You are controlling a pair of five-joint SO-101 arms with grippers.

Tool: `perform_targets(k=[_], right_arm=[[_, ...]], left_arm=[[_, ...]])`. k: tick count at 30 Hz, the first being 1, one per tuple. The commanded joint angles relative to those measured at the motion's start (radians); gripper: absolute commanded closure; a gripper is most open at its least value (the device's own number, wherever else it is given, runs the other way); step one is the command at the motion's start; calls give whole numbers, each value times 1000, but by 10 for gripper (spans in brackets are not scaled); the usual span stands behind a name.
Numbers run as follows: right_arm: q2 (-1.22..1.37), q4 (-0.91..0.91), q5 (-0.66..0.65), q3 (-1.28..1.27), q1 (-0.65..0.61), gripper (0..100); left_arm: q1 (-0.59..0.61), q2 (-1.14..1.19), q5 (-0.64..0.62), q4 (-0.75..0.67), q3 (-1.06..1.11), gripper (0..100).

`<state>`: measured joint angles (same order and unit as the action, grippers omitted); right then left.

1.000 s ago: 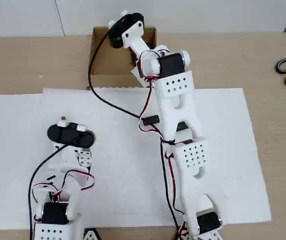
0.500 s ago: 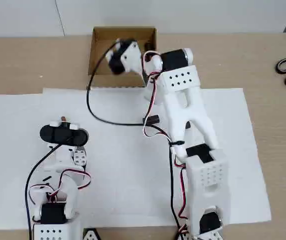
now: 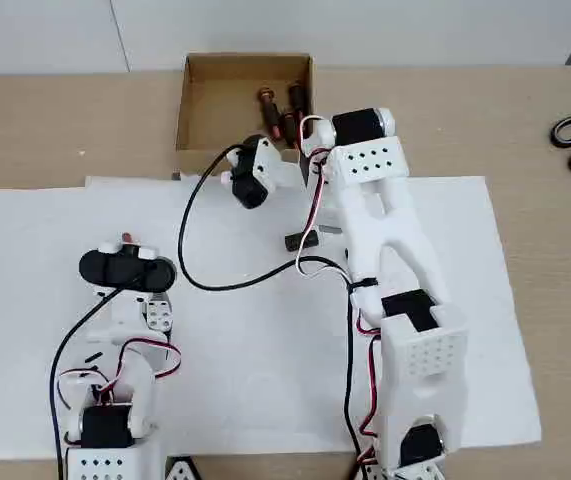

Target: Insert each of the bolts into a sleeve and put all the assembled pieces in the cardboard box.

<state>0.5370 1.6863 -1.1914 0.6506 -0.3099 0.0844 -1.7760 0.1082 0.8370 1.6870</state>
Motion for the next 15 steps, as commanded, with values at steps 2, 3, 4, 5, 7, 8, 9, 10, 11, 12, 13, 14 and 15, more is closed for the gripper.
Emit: perform_targets(k=[2, 3, 4, 5, 7, 8, 9, 10, 11, 12, 13, 14, 15], right_arm=[[5, -7, -49, 2, -18, 853], [7, -7, -61, 2, -19, 841], [10, -7, -72, 2, -30, 825], [10, -5, -78, 2, -38, 810], [10, -7, -80, 2, -47, 794], [12, -7, -81, 2, -58, 794], [12, -7, -92, 0, -67, 793], [13, -7, -97, 0, -74, 793], [21, -7, -97, 0, -77, 793], [31, -7, -98, 0, -84, 793], [45, -7, -98, 0, -87, 793], [58, -7, -98, 0, -88, 793], [73, -7, -100, 0, -87, 793]], left_arm=[[6, -3, 3, 6, -4, 994], [6, -3, 3, 6, -4, 994], [6, -3, 3, 6, -4, 994], [6, -3, 3, 6, -4, 994], [6, -3, 3, 6, -4, 994], [6, -3, 3, 6, -4, 994], [6, -3, 3, 6, -4, 994], [6, -3, 3, 6, -4, 994], [6, -3, 3, 6, -4, 994], [6, -3, 3, 6, -4, 994], [6, -3, 3, 6, -4, 994], [6, -3, 3, 6, -4, 994], [6, -3, 3, 6, -4, 994]])
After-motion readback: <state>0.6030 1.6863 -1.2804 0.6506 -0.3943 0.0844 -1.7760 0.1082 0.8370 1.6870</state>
